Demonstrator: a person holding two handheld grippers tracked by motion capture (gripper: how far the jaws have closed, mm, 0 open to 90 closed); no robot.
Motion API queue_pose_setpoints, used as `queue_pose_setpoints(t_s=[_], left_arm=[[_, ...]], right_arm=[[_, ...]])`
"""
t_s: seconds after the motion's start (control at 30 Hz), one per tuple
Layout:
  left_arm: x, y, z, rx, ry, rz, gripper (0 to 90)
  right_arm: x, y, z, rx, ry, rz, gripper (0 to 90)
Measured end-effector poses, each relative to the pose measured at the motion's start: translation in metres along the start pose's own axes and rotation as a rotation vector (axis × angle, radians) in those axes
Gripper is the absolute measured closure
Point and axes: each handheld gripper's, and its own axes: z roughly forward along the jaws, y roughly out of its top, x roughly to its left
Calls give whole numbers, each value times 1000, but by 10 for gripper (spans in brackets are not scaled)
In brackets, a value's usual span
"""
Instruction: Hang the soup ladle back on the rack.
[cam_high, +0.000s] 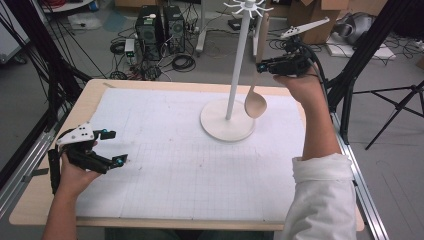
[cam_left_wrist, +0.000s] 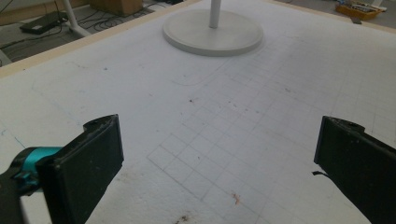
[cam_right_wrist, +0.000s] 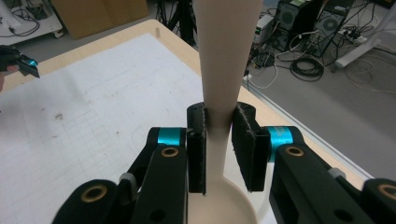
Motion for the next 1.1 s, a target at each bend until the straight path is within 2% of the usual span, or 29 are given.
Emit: queue_pose_setpoints(t_s=[0.57, 0.93, 1.1], left_arm=[[1, 0, -2, -6, -1, -5, 17], [0, 0, 0, -2, -6, -2, 17], [0, 0, 0, -1, -5, -2, 17]], right_arm=[[2, 14, -2, 89, 12, -14, 763], [3, 27, -6, 212, 26, -8, 762], [3, 31, -3, 239, 17, -6, 762]])
